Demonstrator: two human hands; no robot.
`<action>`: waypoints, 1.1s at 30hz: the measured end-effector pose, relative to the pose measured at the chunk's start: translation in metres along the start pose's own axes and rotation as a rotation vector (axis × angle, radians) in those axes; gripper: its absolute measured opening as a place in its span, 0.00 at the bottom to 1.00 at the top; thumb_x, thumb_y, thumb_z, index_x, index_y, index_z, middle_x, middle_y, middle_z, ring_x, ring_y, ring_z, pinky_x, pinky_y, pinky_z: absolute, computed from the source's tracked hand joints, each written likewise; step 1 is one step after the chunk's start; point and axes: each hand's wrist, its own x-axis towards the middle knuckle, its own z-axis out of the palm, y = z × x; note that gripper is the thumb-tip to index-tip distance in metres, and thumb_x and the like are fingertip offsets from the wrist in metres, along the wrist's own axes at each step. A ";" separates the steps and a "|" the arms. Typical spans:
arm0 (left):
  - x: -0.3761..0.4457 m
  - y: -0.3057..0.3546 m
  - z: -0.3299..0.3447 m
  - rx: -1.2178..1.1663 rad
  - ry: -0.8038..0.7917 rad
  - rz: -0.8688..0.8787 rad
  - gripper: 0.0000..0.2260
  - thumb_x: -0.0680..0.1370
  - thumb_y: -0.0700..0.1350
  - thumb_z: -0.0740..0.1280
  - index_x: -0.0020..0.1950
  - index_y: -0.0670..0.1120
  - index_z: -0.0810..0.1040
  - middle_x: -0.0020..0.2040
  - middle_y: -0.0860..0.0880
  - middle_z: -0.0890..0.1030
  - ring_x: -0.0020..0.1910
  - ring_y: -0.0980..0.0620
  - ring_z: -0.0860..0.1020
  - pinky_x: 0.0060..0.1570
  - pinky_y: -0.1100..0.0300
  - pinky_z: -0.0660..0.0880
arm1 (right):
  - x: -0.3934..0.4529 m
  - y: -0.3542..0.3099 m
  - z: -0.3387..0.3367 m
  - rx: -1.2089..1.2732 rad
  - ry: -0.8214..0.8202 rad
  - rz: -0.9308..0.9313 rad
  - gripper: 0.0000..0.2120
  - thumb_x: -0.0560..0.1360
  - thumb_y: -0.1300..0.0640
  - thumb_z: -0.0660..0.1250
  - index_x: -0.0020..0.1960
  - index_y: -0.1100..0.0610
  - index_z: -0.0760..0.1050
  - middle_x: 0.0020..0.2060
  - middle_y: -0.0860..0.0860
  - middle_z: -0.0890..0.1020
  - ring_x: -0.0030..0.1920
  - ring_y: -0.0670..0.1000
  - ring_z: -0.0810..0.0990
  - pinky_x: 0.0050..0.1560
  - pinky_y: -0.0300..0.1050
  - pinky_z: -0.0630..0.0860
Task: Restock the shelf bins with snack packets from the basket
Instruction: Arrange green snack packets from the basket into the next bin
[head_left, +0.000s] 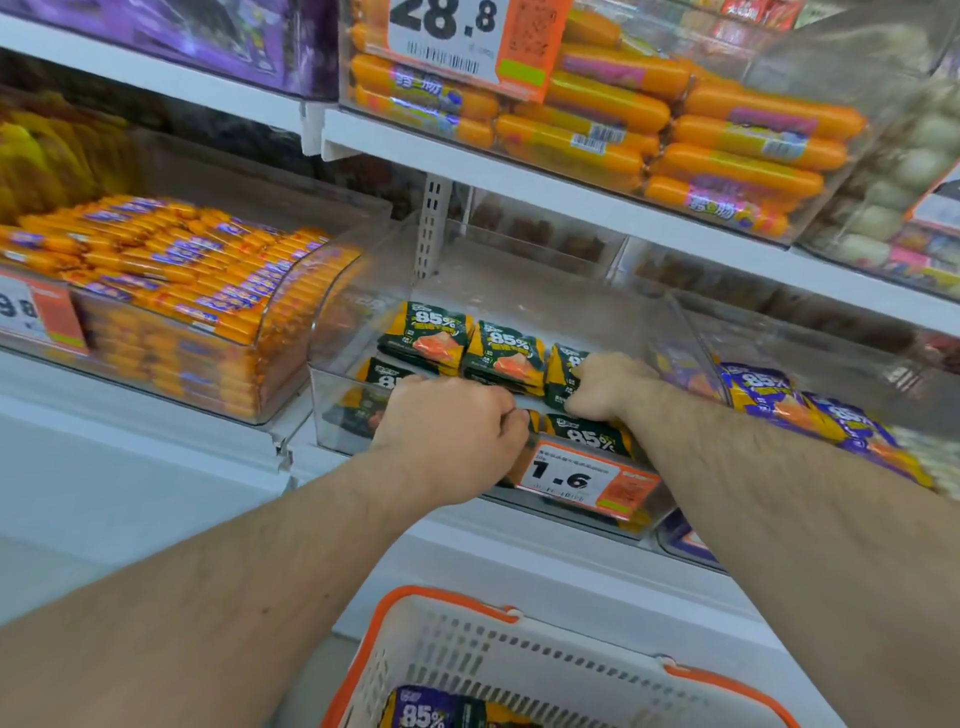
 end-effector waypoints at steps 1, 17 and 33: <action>0.000 0.000 0.000 0.000 -0.001 -0.002 0.20 0.82 0.56 0.52 0.32 0.50 0.60 0.29 0.53 0.67 0.34 0.49 0.70 0.45 0.56 0.65 | 0.001 0.001 0.001 0.008 0.011 0.008 0.14 0.72 0.48 0.64 0.52 0.55 0.76 0.54 0.55 0.80 0.48 0.55 0.76 0.45 0.44 0.74; -0.003 0.000 -0.007 -0.059 -0.040 0.000 0.19 0.83 0.56 0.52 0.33 0.51 0.61 0.30 0.54 0.68 0.35 0.50 0.70 0.54 0.53 0.69 | -0.002 -0.006 0.004 0.073 0.070 -0.014 0.28 0.70 0.42 0.69 0.69 0.46 0.72 0.61 0.50 0.78 0.59 0.54 0.77 0.46 0.44 0.74; -0.013 0.022 -0.010 -0.284 0.374 0.298 0.09 0.73 0.48 0.60 0.42 0.47 0.79 0.36 0.54 0.79 0.38 0.49 0.75 0.39 0.56 0.72 | -0.040 -0.006 -0.015 0.525 0.391 0.016 0.08 0.72 0.54 0.66 0.43 0.56 0.83 0.42 0.53 0.84 0.45 0.56 0.81 0.44 0.46 0.79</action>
